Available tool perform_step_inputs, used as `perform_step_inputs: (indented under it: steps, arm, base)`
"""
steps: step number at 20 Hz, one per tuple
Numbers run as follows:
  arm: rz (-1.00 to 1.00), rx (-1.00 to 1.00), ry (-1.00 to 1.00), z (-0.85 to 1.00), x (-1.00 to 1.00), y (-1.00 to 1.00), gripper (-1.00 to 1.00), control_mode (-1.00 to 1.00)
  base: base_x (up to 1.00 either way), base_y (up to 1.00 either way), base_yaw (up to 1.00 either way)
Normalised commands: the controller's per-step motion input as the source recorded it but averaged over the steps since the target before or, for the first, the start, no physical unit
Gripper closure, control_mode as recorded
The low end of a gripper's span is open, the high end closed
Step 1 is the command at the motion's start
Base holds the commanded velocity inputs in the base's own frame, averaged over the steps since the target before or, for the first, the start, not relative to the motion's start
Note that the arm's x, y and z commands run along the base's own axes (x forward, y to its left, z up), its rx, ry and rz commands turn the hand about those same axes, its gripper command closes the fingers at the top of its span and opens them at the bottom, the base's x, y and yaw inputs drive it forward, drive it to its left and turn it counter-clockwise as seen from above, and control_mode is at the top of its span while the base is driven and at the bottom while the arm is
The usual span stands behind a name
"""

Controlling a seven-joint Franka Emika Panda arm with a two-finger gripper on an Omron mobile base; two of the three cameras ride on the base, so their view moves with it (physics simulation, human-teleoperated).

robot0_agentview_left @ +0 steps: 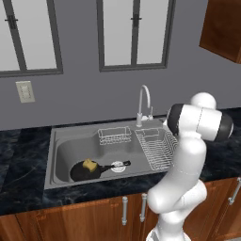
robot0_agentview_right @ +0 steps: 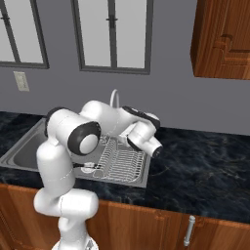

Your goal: Pick the pan and sponge and place them into the sink. Then turn on the water.

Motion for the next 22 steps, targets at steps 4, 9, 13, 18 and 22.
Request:
perform_step_inputs:
  steps: [4,9,13,18,22]
  arm:
    - [0.00,0.00,0.02,-0.01,0.26,0.15,-1.00,-1.00]
    - [0.00,0.00,0.04,0.00,0.46,0.22,-1.00,-1.00]
    - [0.00,0.00,0.03,-0.16,0.53,0.01,-1.00,-1.00]
    - [0.00,0.00,0.00,-0.26,0.50,0.00,-1.00,-1.00]
    - [0.00,0.00,0.00,-0.28,0.54,0.00,-1.00,-1.00]
  base:
    - [0.00,0.00,0.00]
    - [0.00,0.00,0.00]
    - [0.00,0.00,0.00]
    - [0.00,0.00,0.00]
    - [0.00,0.00,0.00]
